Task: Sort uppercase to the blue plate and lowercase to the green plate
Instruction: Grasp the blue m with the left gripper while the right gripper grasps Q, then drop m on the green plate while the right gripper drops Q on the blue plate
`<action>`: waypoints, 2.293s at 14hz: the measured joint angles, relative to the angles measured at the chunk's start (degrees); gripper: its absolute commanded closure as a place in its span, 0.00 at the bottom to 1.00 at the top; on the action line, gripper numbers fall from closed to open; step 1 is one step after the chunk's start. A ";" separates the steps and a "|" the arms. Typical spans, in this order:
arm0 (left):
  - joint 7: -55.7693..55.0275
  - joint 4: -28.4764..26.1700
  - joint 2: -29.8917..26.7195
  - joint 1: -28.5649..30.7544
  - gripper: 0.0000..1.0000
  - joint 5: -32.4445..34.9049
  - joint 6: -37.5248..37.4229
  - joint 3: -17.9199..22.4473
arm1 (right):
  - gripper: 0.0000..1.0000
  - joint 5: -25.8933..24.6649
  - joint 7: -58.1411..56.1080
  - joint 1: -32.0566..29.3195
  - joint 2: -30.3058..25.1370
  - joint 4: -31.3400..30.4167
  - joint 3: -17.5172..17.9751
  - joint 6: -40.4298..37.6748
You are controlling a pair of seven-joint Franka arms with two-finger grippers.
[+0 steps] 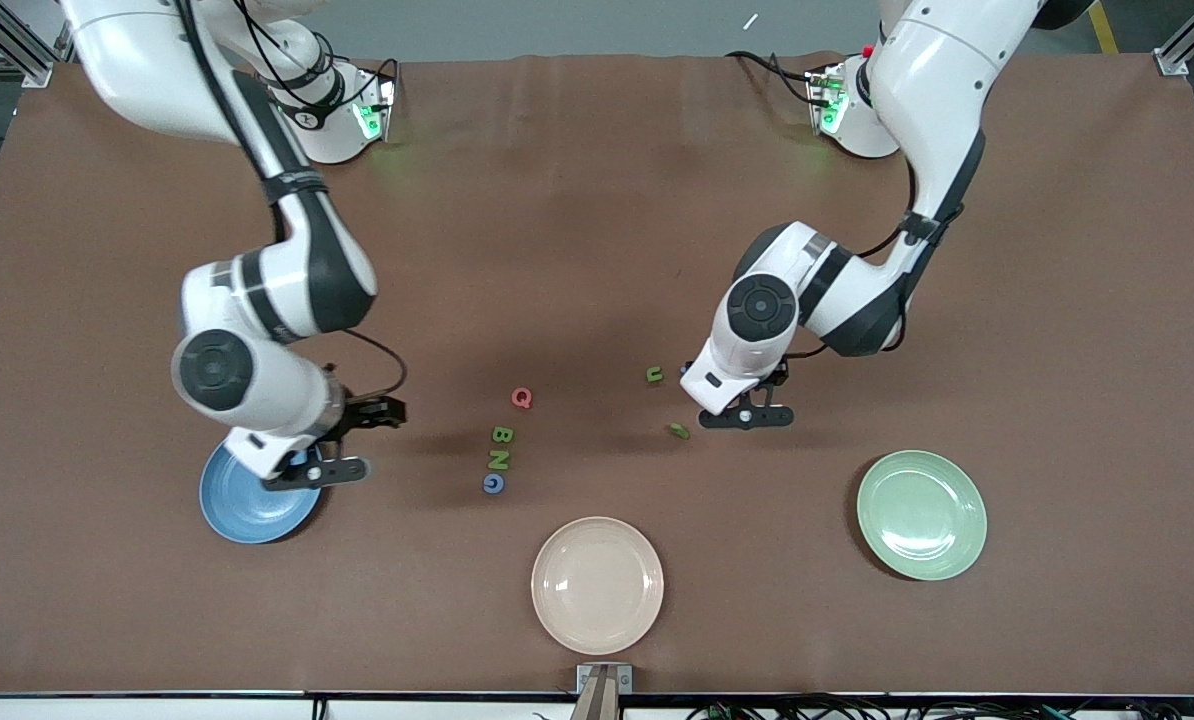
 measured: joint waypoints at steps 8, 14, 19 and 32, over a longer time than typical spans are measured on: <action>-0.40 0.04 5.28 -0.07 0.43 0.41 4.29 0.28 | 0.00 0.01 20.82 12.71 7.54 -6.29 -0.04 16.91; -0.27 0.04 6.77 0.01 0.57 0.49 5.60 0.38 | 0.09 0.06 26.95 15.76 8.50 -11.80 0.20 25.57; -0.24 0.42 7.09 0.21 0.99 0.49 6.14 0.32 | 0.40 0.09 27.02 15.56 8.86 -11.85 -0.06 26.33; 0.11 4.00 2.03 10.25 0.99 0.68 6.08 1.50 | 0.95 0.19 27.11 13.17 9.03 -10.95 -0.80 26.96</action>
